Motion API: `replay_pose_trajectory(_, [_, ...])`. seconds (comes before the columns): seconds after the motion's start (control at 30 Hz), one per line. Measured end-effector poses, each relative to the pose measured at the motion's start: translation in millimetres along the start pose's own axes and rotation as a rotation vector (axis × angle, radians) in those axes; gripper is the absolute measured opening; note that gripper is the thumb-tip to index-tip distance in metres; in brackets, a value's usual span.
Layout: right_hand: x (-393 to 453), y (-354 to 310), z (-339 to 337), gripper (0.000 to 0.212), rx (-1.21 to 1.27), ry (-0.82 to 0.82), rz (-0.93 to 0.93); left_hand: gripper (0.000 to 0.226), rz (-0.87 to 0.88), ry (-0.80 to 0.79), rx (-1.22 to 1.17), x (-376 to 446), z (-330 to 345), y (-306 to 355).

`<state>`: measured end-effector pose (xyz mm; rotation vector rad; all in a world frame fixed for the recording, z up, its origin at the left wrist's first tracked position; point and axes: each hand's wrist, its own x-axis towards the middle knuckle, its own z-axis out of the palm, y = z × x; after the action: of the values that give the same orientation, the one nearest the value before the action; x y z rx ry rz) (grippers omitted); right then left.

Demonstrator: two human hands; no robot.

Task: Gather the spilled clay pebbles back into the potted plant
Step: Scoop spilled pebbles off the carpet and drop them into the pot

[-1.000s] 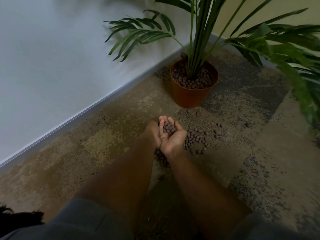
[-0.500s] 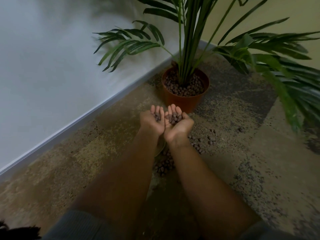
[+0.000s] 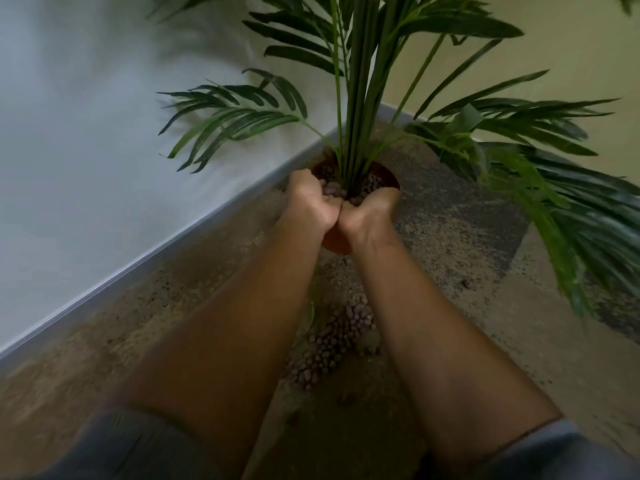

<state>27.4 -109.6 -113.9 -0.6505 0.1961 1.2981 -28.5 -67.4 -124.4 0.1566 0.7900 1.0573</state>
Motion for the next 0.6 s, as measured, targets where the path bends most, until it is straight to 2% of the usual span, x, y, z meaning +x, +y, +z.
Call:
replay_pose_trajectory(0.13, [6,-6,-3,0.058,0.087,0.022,0.002,0.052,-0.014,-0.064,0.023,0,1,-5])
replay_pose_trajectory(0.3, [3,-5,-9,0.056,0.132,0.034,-0.017,0.056,-0.026,-0.051,-0.002,-8,-3,-7])
replay_pose_trajectory(0.5, [-14,8,-13,0.048,-0.012,0.043,-0.017,0.049,0.046,-0.025,-0.107,-16,-20,-3])
replay_pose_trajectory(0.6, [-21,25,-22,0.031,-0.17,0.094,0.026,0.045,0.104,0.057,-0.068,-25,-38,2])
